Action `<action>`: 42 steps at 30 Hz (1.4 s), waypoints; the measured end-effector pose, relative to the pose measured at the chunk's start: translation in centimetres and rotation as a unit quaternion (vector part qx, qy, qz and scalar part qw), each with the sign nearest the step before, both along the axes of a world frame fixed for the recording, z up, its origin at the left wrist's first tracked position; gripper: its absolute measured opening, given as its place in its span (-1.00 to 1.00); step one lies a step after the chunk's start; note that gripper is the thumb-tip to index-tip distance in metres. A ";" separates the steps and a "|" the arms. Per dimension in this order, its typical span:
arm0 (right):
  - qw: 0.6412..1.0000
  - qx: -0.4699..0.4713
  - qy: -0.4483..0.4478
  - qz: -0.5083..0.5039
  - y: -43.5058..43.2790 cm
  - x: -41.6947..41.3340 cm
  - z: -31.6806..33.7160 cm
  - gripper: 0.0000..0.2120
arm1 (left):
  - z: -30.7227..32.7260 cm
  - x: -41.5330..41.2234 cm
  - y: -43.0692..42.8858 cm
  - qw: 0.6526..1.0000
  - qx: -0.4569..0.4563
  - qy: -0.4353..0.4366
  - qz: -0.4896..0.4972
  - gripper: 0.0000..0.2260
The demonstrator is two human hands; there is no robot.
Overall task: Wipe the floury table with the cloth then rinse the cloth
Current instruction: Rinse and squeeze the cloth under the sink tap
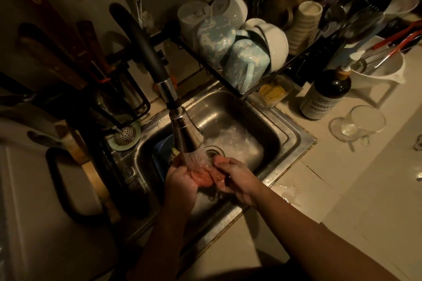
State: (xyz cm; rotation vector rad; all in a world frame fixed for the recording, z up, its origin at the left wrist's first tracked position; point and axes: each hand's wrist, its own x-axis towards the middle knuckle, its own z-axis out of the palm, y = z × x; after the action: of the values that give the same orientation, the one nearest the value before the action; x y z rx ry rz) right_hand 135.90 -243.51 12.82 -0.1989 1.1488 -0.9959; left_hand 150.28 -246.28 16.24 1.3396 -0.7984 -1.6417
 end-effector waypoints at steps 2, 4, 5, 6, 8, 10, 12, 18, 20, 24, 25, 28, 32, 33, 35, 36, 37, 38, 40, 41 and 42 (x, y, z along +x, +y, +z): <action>0.999 -0.014 -0.039 0.009 -0.2 0.1 0.2 -0.91 | 0.6 0.3 -0.4 0.998 0.055 0.029 0.012 -0.70; 0.990 -0.030 -0.137 -0.006 -0.3 -0.1 0.7 -0.76 | 0.1 0.7 -0.6 0.998 0.064 0.016 -0.019 -0.60; 0.983 -0.041 -0.179 -0.012 -0.1 -0.1 0.8 -0.70 | -0.4 1.0 -0.6 0.997 0.057 -0.025 -0.054 -0.57; 0.979 -0.056 -0.194 -0.012 0.0 -0.2 1.0 -0.66 | -0.7 1.1 -0.4 0.993 0.080 -0.032 -0.078 -0.59; 0.990 -0.087 -0.114 0.013 -0.3 -0.1 0.4 -0.66 | -0.7 1.4 -0.1 0.988 0.108 -0.039 -0.101 -0.68; 0.985 -0.131 0.099 0.048 -0.8 0.0 -0.5 -0.73 | -0.4 1.0 0.4 0.988 0.076 -0.067 -0.112 -0.79; 0.937 -0.153 0.308 0.064 -0.8 0.2 -1.1 -0.78 | -0.5 0.4 0.6 0.988 0.053 -0.118 -0.084 -0.84; 0.869 -0.258 0.366 0.211 0.5 0.6 0.1 -0.91 | -1.0 -0.8 -0.5 0.980 0.052 -0.183 0.051 -0.73; 0.875 -0.250 0.375 0.176 -0.1 0.3 0.2 -0.92 | -0.9 -1.1 -0.4 0.980 0.059 -0.187 0.040 -0.73; 0.861 -0.204 0.463 0.062 -1.3 0.0 -0.4 -0.86 | -1.2 -1.3 -0.3 0.973 0.038 -0.227 0.021 -0.74; 0.855 -0.218 0.462 0.087 -1.2 0.0 -0.6 -0.85 | -1.0 -1.4 -0.5 0.972 0.036 -0.230 0.022 -0.75; 0.847 -0.285 0.398 0.207 -0.2 -0.1 -0.1 -0.92 | -1.2 -1.0 -1.3 0.975 0.028 -0.215 0.049 -0.68; 0.861 -0.228 0.419 0.177 -1.1 -0.2 -0.8 -0.88 | -2.3 -0.4 -0.6 0.967 0.029 -0.253 -0.013 -0.81; 0.863 -0.207 0.437 0.145 -1.4 0.0 -0.9 -0.85 | -2.3 -0.3 -0.5 0.963 0.024 -0.268 -0.024 -0.82; 0.863 -0.213 0.440 0.125 -1.3 0.4 -1.2 -0.85 | -1.6 -0.4 -0.7 0.960 0.004 -0.279 -0.031 -0.79; 0.864 -0.240 0.422 0.134 -1.0 0.5 -1.1 -0.86 | -1.5 -0.3 -1.0 0.962 0.003 -0.273 -0.021 -0.76; 0.859 -0.270 0.407 0.154 -0.7 0.6 -0.9 -0.85 | -1.3 -0.3 -1.4 0.965 0.015 -0.262 -0.004 -0.72; 0.852 -0.292 0.397 0.179 -0.4 0.6 -0.6 -0.85 | -1.4 -0.3 -1.7 0.969 0.035 -0.244 0.011 -0.70; 0.840 -0.303 0.392 0.219 -0.5 0.3 -0.4 -0.85 | -1.5 -0.2 -1.6 0.969 0.061 -0.240 0.003 -0.76; 0.839 -0.297 0.400 0.219 -0.8 0.3 -0.4 -0.87 | -1.5 -0.3 -1.3 0.967 0.054 -0.248 -0.021 -0.83; 0.842 -0.283 0.412 0.203 -1.2 0.1 -0.7 -0.89 | -1.6 -0.2 -1.1 0.967 0.042 -0.246 -0.055 -0.89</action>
State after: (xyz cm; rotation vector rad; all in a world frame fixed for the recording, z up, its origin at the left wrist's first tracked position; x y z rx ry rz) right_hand 136.02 -244.67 12.12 -1.4044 1.4498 -0.8450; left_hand 150.05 -247.34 14.65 1.8281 -1.1147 -1.4522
